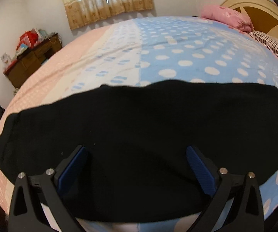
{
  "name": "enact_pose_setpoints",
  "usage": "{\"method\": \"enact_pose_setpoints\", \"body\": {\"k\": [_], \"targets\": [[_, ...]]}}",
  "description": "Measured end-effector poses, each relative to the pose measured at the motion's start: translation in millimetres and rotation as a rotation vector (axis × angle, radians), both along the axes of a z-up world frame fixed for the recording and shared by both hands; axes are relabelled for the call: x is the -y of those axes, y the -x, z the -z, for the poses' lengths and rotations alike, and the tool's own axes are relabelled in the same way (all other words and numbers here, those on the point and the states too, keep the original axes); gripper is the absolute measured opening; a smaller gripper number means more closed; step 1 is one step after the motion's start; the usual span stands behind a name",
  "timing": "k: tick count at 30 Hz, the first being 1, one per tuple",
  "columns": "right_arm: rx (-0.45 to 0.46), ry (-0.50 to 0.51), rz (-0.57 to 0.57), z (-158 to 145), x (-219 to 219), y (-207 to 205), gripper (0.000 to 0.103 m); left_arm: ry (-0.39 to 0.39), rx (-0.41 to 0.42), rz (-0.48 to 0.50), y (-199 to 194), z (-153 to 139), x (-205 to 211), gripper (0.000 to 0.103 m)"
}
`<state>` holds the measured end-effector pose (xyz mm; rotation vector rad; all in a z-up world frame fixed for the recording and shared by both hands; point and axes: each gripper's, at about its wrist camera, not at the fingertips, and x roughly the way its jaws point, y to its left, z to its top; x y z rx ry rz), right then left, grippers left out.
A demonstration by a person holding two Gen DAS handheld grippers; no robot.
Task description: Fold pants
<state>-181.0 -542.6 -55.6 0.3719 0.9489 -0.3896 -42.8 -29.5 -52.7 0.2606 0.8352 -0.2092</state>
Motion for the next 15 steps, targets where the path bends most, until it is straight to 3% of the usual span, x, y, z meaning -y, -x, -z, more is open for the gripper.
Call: {"method": "enact_pose_setpoints", "body": {"k": [1,2,4,7,11,15], "targets": [[-0.004,-0.011,-0.016,0.1,-1.4,-1.7,0.014,-0.002,0.002,0.007,1.9,-1.0,-2.6,0.103],[-0.011,-0.015,-0.011,-1.1,-2.7,-2.7,0.012,-0.006,0.005,0.013,3.7,-2.0,-3.9,0.103],[-0.021,0.006,0.001,-8.5,-7.8,-4.8,0.011,0.000,0.015,0.037,9.0,-7.5,-9.8,0.103],[0.058,0.049,-0.029,-46.7,-35.2,-5.8,0.011,0.042,0.084,0.042,15.7,-26.9,-24.7,0.103],[0.132,0.097,-0.161,-90.0,-103.6,-24.5,0.011,0.138,0.145,0.016,11.8,-53.2,-46.9,0.103],[0.173,0.116,-0.329,-103.1,-185.2,-52.1,0.011,0.203,0.153,-0.038,2.1,-61.9,-66.1,0.103]]}}
